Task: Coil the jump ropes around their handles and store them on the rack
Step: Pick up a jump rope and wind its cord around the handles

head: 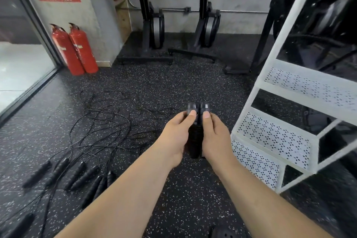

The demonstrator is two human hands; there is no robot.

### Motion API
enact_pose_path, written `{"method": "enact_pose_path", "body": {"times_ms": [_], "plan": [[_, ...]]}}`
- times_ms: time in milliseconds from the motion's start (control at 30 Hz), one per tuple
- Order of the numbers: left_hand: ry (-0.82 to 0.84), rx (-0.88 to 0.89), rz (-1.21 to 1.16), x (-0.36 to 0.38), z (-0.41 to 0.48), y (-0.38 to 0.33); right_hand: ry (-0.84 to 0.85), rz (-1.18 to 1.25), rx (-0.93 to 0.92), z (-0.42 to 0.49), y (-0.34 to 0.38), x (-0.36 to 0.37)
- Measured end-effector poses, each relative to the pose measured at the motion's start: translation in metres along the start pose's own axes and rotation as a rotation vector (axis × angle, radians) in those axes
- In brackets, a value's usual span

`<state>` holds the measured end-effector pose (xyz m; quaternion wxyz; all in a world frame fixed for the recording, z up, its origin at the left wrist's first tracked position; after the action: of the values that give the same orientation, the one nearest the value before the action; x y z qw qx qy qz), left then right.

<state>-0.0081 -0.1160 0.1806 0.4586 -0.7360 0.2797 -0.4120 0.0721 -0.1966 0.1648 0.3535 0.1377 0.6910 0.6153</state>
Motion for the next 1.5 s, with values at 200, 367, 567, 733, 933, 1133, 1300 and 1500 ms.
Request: {"method": "enact_pose_path", "body": {"times_ms": [200, 367, 567, 733, 933, 1133, 1300, 1500], "plan": [[0.055, -0.008, 0.027, 0.045, -0.009, -0.003, -0.043, 0.042, 0.044, -0.019, 0.005, -0.043], [0.082, -0.017, 0.025, 0.091, -0.008, -0.007, -0.111, 0.088, 0.085, -0.035, 0.020, -0.081], [0.165, -0.028, 0.153, 0.149, -0.012, -0.026, -0.294, 0.149, 0.071, -0.050, 0.037, -0.132], [0.221, 0.036, 0.322, 0.193, -0.015, -0.041, -0.410, 0.160, -0.025, -0.059, 0.060, -0.175], [0.240, 0.110, 0.367, 0.229, -0.002, -0.043, -0.434, 0.222, 0.027, -0.058, 0.065, -0.213], [0.270, -0.060, 0.169, 0.259, 0.032, -0.043, -0.394, 0.048, 0.023, -0.069, 0.061, -0.237], [0.296, -0.071, 0.208, 0.281, 0.066, -0.049, -0.348, -0.146, 0.010, -0.057, 0.046, -0.258], [0.361, -0.040, 0.389, 0.298, 0.097, -0.042, -0.379, -0.408, 0.200, -0.032, 0.021, -0.284]]}}
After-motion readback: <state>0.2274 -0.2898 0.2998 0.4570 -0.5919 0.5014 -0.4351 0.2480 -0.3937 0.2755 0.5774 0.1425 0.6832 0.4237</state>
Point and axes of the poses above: each hand's wrist, its own z-axis towards the middle knuckle, its own x-axis out of the palm, y = z × x, the point moved 1 cm from there along z, towards the middle knuckle, and after that the axes turned 15 degrees about y, right-handed, at the moved point
